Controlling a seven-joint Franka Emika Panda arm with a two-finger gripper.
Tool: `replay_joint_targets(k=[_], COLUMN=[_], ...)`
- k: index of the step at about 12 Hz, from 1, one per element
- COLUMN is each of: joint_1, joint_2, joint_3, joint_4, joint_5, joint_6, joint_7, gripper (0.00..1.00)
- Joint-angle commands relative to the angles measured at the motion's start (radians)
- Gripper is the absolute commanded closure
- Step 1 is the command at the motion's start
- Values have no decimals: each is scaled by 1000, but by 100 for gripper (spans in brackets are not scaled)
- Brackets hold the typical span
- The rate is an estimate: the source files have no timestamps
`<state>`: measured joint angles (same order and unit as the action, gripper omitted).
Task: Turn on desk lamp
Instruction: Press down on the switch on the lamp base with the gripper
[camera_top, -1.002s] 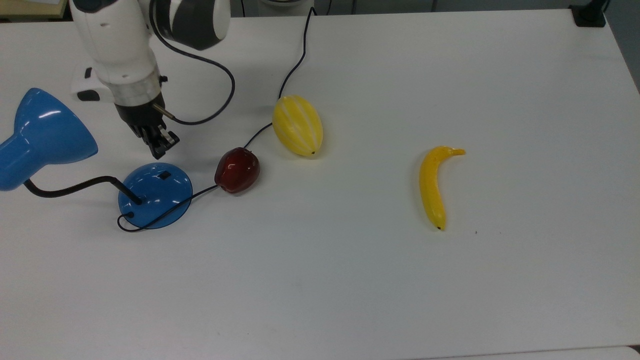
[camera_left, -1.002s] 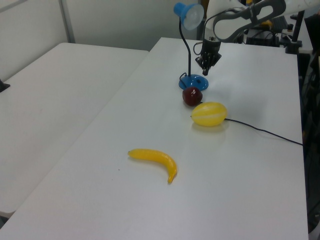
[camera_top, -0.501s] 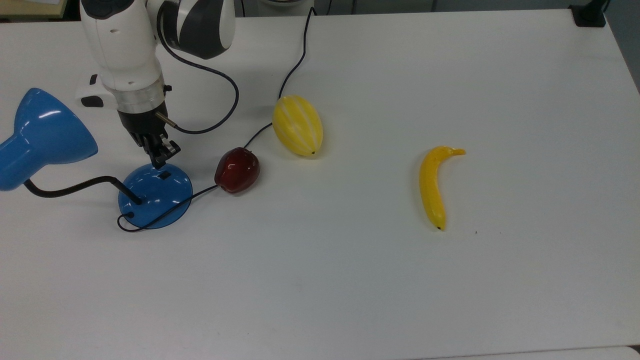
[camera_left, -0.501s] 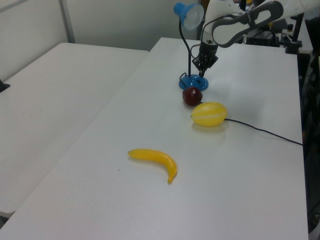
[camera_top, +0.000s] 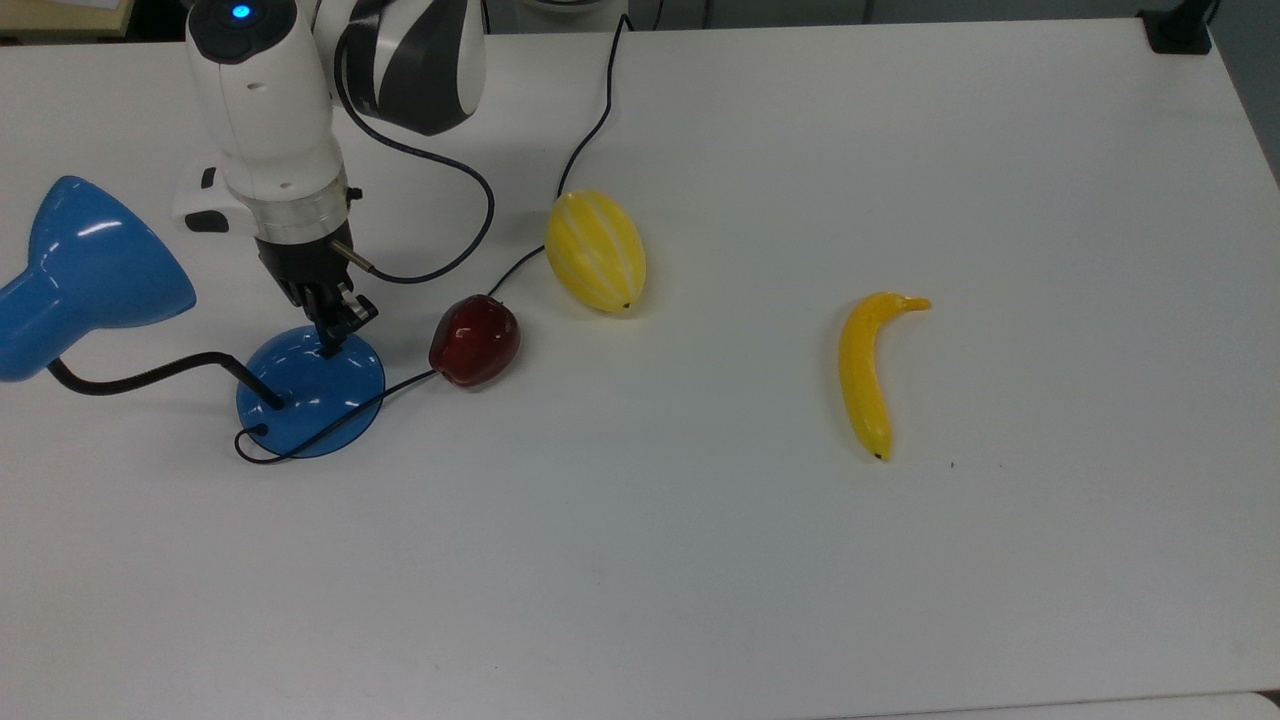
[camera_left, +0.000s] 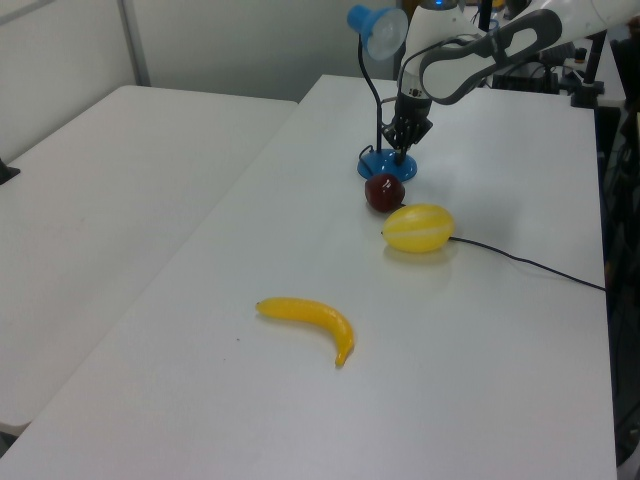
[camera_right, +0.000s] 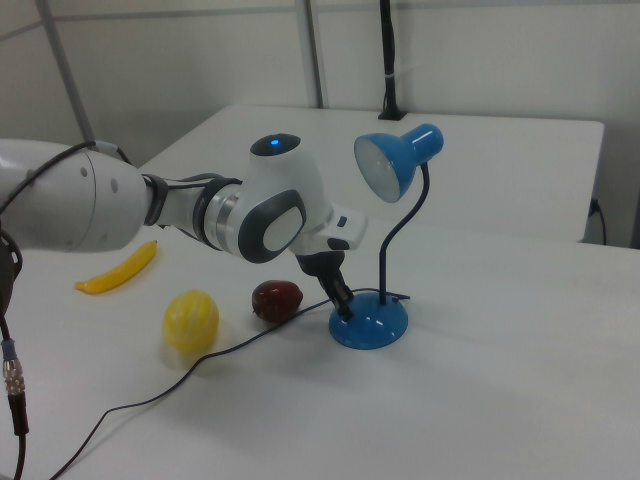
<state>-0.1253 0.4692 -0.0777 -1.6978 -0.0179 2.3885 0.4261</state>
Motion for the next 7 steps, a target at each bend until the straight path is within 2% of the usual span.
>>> replay_joint_targets(k=[1,7], joint_1=[12,15], joint_2=[8,25], joint_3=[-7,-7], joint_4=[-13,-10], joint_5=[-31,-51], joint_6=[52,52], joint_7=[49,54], gripper=[100,100])
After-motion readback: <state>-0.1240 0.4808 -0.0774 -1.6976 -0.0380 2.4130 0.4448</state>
